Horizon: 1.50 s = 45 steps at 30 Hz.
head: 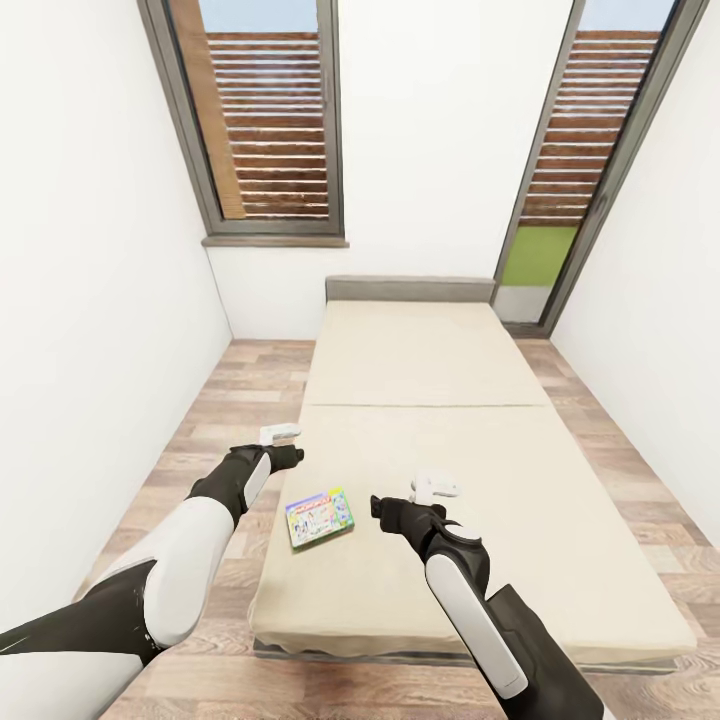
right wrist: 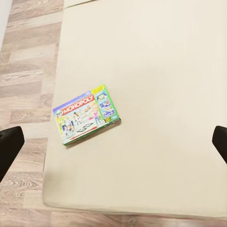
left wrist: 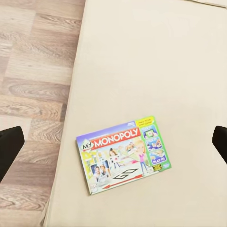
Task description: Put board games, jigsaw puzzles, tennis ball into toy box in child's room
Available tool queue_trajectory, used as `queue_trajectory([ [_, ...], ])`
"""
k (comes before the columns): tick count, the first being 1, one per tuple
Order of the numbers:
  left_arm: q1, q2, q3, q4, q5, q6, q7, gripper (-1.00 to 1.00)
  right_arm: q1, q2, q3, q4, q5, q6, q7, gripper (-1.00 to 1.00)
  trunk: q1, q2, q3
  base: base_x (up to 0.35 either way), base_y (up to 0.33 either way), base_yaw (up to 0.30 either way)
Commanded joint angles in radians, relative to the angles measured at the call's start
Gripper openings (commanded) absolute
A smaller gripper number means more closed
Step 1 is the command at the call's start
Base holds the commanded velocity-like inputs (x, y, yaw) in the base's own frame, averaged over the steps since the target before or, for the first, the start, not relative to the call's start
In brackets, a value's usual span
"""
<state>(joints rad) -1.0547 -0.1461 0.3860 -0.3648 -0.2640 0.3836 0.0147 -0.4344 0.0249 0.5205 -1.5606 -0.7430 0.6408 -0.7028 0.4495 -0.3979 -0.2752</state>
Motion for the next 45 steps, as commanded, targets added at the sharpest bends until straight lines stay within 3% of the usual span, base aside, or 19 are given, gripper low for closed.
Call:
queue_trajectory([
  [1, -0.001, -0.001, 0.007, -0.002, -0.009, 0.005, -0.001, 1.00, -0.001, 0.000, 0.001, -0.001, -0.009, 0.002, -0.010, 1.00, 0.001, -0.002, -0.004, 0.000, 0.000, 0.000],
  [45, -0.001, -0.001, 0.007, -0.002, -0.008, 0.003, -0.007, 1.00, -0.002, 0.000, 0.001, 0.000, -0.011, 0.002, -0.009, 1.00, 0.001, -0.002, -0.076, 0.000, 0.000, 0.000],
])
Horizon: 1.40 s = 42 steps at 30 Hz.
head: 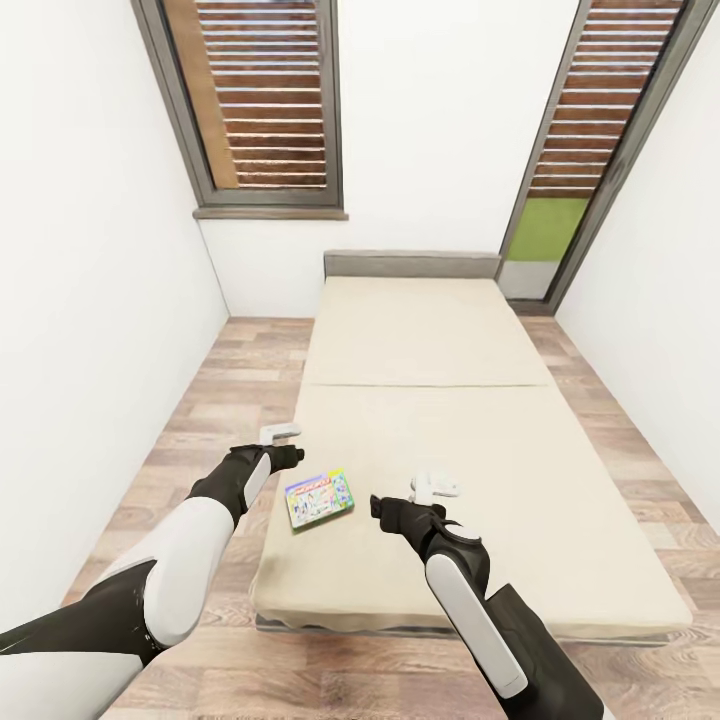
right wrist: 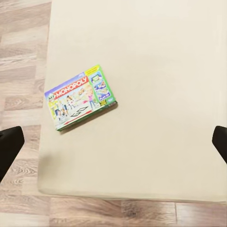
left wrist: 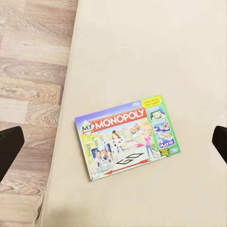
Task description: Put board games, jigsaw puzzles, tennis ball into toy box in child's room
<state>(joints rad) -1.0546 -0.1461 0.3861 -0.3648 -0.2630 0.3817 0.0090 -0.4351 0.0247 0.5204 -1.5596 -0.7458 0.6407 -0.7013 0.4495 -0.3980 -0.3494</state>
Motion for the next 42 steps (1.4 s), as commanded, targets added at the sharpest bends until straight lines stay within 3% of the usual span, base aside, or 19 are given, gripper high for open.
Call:
queue_trajectory([
  [1, -0.001, -0.001, 0.007, -0.002, -0.009, 0.005, -0.001, 1.00, -0.001, 0.000, 0.001, -0.001, -0.009, 0.002, -0.010, 1.00, 0.001, -0.002, -0.003, 0.000, 0.000, 0.000],
  [8, -0.001, -0.001, 0.007, -0.002, -0.009, 0.004, -0.004, 1.00, -0.001, -0.005, -0.010, -0.001, -0.014, 0.003, -0.005, 1.00, 0.001, -0.002, -0.015, 0.000, 0.000, 0.000],
  [11, -0.001, -0.001, 0.007, -0.002, -0.009, 0.004, -0.003, 1.00, -0.001, -0.012, -0.045, -0.003, -0.018, 0.004, 0.026, 1.00, 0.001, -0.002, -0.020, 0.000, 0.000, 0.000],
  [14, -0.001, -0.001, 0.007, -0.002, -0.009, 0.004, -0.004, 1.00, 0.003, -0.018, -0.122, -0.004, -0.025, 0.005, 0.121, 1.00, 0.001, -0.002, -0.025, 0.000, 0.000, 0.000],
  [15, -0.001, -0.001, 0.007, -0.002, -0.009, 0.003, -0.004, 1.00, 0.005, -0.023, -0.172, -0.006, -0.027, 0.006, 0.197, 1.00, 0.001, -0.002, -0.026, 0.000, 0.000, 0.000],
  [16, -0.001, -0.001, 0.007, -0.002, -0.009, 0.003, -0.004, 1.00, 0.005, -0.027, -0.198, -0.007, -0.029, 0.007, 0.239, 1.00, 0.001, -0.002, -0.028, 0.000, 0.000, 0.000],
  [17, -0.001, -0.001, 0.007, -0.002, -0.009, 0.003, -0.004, 1.00, 0.006, -0.036, -0.251, -0.009, -0.030, 0.011, 0.331, 1.00, 0.001, -0.002, -0.030, 0.000, 0.000, 0.000],
  [22, -0.001, -0.001, 0.007, -0.002, -0.009, 0.003, -0.004, 1.00, 0.007, -0.069, -0.372, -0.012, -0.032, 0.041, 0.574, 1.00, 0.001, -0.002, -0.038, 0.000, 0.000, 0.000],
  [23, -0.001, -0.001, 0.007, -0.002, -0.009, 0.003, -0.004, 1.00, 0.009, -0.084, -0.419, -0.012, -0.033, 0.058, 0.669, 1.00, 0.001, -0.002, -0.040, 0.000, 0.000, 0.000],
  [26, -0.001, -0.001, 0.007, -0.002, -0.009, 0.003, -0.004, 1.00, 0.016, -0.102, -0.486, -0.012, -0.033, 0.083, 0.808, 1.00, 0.001, -0.002, -0.045, 0.000, 0.000, 0.000],
  [27, -0.001, -0.001, 0.007, -0.002, -0.009, 0.003, -0.004, 1.00, 0.022, -0.109, -0.524, -0.013, -0.033, 0.099, 0.895, 1.00, 0.001, -0.002, -0.046, 0.000, 0.000, 0.000],
  [29, -0.001, -0.001, 0.007, -0.002, -0.009, 0.003, -0.004, 1.00, 0.029, -0.113, -0.557, -0.013, -0.033, 0.115, 0.975, 1.00, 0.001, -0.002, -0.050, 0.000, 0.000, 0.000],
  [30, -0.001, -0.001, 0.007, -0.002, -0.009, 0.003, -0.004, 1.00, 0.035, -0.116, -0.583, -0.013, -0.033, 0.129, 1.046, 1.00, 0.001, -0.002, -0.051, 0.000, 0.000, 0.000],
  [34, -0.001, -0.001, 0.007, -0.002, -0.009, 0.003, -0.004, 1.00, 0.045, -0.120, -0.647, -0.014, -0.033, 0.169, 1.194, 1.00, 0.001, -0.002, -0.058, 0.000, 0.000, 0.000],
  [37, -0.001, -0.002, 0.007, -0.002, -0.009, -0.005, -0.004, 1.00, 0.064, -0.118, -0.719, -0.014, -0.033, 0.229, 1.311, 1.00, 0.001, -0.002, -0.063, 0.000, 0.000, 0.000],
  [42, 0.000, -0.002, 0.007, -0.002, -0.009, -0.030, -0.006, 1.00, 0.079, -0.112, -0.777, -0.014, -0.033, 0.261, 1.396, 1.00, 0.001, -0.002, -0.071, 0.000, 0.000, 0.000],
])
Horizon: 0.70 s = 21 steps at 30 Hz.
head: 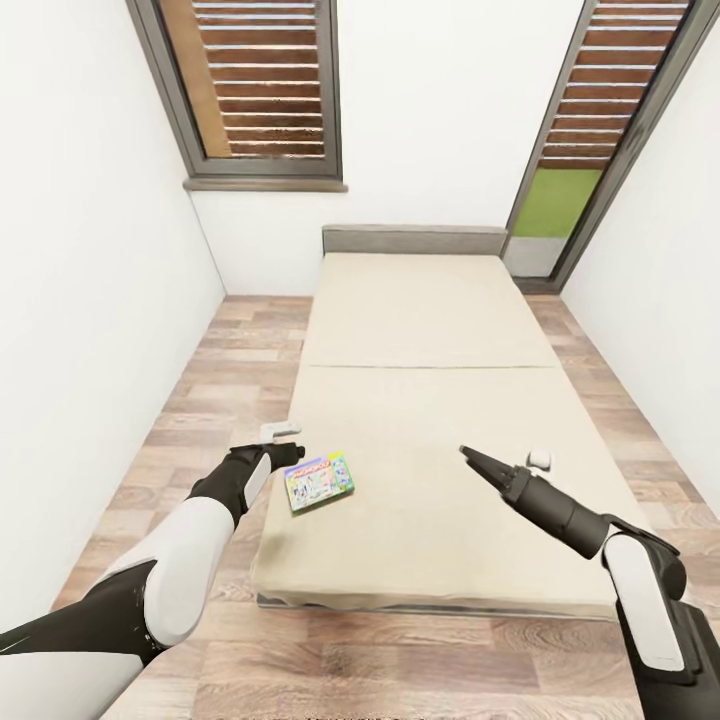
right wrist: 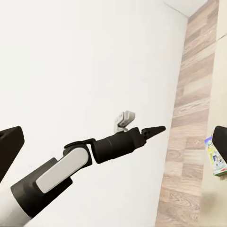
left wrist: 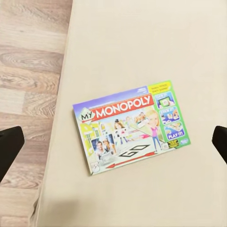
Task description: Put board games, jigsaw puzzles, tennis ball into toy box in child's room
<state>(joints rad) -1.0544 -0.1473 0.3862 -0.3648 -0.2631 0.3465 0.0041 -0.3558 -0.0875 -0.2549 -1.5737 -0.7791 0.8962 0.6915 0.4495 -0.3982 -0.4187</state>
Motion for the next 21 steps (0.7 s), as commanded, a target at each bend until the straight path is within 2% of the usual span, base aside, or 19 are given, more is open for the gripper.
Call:
queue_trajectory([
  [1, 0.000, -0.001, 0.006, -0.002, -0.008, 0.000, -0.001, 1.00, 0.001, 0.001, -0.010, 0.000, 0.001, 0.008, 0.015, 1.00, 0.000, -0.002, -0.003, 0.000, 0.000, 0.000],
  [21, 0.000, -0.006, 0.006, -0.002, -0.008, -0.009, -0.001, 1.00, 0.005, 0.006, -0.020, 0.001, 0.012, 0.007, 0.034, 1.00, 0.000, -0.002, -0.036, 0.000, 0.000, 0.000],
])
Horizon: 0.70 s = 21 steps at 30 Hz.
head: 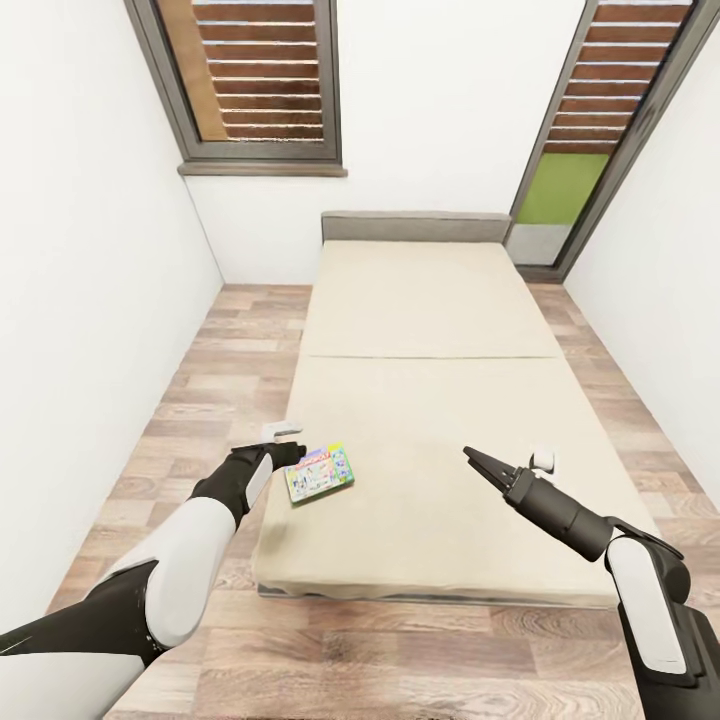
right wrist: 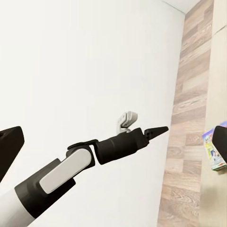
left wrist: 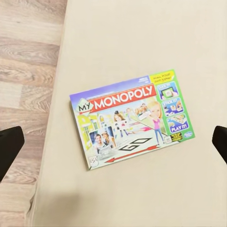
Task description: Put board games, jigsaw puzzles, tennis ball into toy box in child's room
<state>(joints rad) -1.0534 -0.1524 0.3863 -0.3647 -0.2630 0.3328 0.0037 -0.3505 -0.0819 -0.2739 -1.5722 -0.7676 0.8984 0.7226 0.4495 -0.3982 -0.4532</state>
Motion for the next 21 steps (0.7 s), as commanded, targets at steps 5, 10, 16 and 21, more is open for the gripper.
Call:
queue_trajectory([
  [5, -0.001, -0.002, 0.006, -0.002, -0.008, 0.005, -0.001, 1.00, -0.001, 0.000, -0.001, 0.000, 0.001, 0.005, 0.003, 1.00, 0.000, -0.002, -0.010, 0.000, 0.000, 0.000],
  [10, -0.001, -0.003, 0.006, -0.002, -0.008, 0.005, -0.001, 1.00, -0.001, 0.001, 0.000, 0.002, 0.002, 0.005, 0.003, 1.00, 0.000, -0.002, -0.018, 0.000, 0.000, 0.000],
  [16, -0.001, -0.003, 0.006, -0.002, -0.008, 0.005, -0.001, 1.00, -0.001, 0.001, 0.001, 0.004, 0.002, 0.005, -0.001, 1.00, 0.000, -0.002, -0.028, 0.000, 0.000, 0.000],
  [21, -0.001, -0.003, 0.006, -0.002, -0.008, 0.005, -0.001, 1.00, -0.001, 0.002, 0.002, 0.005, 0.002, 0.005, -0.010, 1.00, 0.000, -0.002, -0.036, 0.000, 0.000, 0.000],
])
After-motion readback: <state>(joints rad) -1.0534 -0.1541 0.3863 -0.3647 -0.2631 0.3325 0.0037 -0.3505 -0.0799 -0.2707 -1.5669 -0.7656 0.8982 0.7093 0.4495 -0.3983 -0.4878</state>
